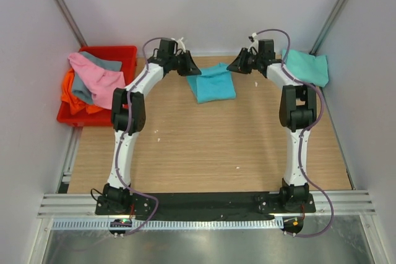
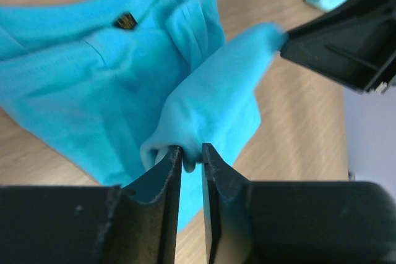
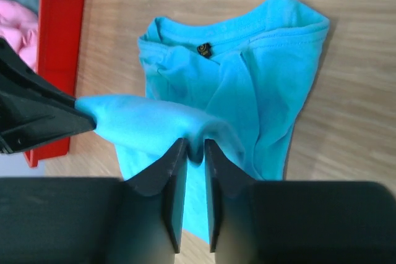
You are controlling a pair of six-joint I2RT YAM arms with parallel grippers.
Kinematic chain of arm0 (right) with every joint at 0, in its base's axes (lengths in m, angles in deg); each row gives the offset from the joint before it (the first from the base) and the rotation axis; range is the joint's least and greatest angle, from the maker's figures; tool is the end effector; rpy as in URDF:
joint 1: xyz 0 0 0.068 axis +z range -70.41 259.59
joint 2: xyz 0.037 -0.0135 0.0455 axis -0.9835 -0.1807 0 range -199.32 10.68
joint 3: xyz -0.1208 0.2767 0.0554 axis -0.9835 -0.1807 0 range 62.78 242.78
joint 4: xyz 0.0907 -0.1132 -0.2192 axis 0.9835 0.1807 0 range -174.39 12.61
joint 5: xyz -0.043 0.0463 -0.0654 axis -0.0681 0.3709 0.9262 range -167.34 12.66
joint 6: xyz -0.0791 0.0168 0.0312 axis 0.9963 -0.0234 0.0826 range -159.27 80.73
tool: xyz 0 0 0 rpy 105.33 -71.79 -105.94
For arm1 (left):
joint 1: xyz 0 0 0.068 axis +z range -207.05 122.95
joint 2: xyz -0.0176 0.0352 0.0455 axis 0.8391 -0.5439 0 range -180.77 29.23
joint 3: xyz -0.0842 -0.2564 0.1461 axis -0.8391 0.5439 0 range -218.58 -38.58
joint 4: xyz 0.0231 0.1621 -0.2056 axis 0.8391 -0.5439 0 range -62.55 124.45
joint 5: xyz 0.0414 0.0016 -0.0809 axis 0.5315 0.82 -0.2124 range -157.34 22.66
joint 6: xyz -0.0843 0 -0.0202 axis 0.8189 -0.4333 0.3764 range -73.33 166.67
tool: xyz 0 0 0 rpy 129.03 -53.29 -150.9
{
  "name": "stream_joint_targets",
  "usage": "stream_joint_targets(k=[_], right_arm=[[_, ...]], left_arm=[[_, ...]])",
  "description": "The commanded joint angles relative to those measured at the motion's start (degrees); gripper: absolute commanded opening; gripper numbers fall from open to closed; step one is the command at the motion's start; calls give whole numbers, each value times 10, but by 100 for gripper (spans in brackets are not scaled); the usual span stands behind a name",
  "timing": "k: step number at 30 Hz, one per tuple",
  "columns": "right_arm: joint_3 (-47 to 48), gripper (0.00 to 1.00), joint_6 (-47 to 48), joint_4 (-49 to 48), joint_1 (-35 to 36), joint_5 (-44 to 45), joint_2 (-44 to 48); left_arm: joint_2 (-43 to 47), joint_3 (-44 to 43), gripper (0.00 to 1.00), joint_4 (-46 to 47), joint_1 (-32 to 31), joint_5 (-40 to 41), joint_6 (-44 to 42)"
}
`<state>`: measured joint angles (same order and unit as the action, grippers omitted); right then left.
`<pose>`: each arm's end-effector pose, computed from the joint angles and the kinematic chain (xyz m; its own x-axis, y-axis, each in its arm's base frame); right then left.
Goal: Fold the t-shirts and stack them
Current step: Fold the tshirt
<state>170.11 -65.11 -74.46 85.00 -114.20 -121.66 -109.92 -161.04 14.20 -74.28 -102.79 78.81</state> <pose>0.5742 0.1005 0.2073 -0.7594 0.2784 -0.5880 -0.2600 0.6987 0.6665 0.5681 -0.2227 0.2137 -0.8500 -0.1902 -0.4913 0.2738 0.6372 -0.7204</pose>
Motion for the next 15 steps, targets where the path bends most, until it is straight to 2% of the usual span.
stream_joint_targets(k=[1,2,4,6,10,13,15], right_arm=[[47,38,29,-41,-3,16,-8],[47,48,37,-46,-5,18,-3],[31,52,40,-59,-9,10,22],[4,53,36,-69,-19,-12,44],[-68,55,38,-96,-32,-21,112],[-90,55,45,-85,-31,-31,117],[-100,55,36,-91,-30,-48,104]], left_arm=[[-6,-49,21,30,7,84,-23],[-10,-69,22,11,1,97,-33],[-3,-103,27,-39,-9,144,-74],[15,-91,28,-42,-10,149,-73],[70,-26,39,-29,-10,125,-51],[85,18,49,-18,-10,104,-43],[96,48,52,1,-10,57,-37]])
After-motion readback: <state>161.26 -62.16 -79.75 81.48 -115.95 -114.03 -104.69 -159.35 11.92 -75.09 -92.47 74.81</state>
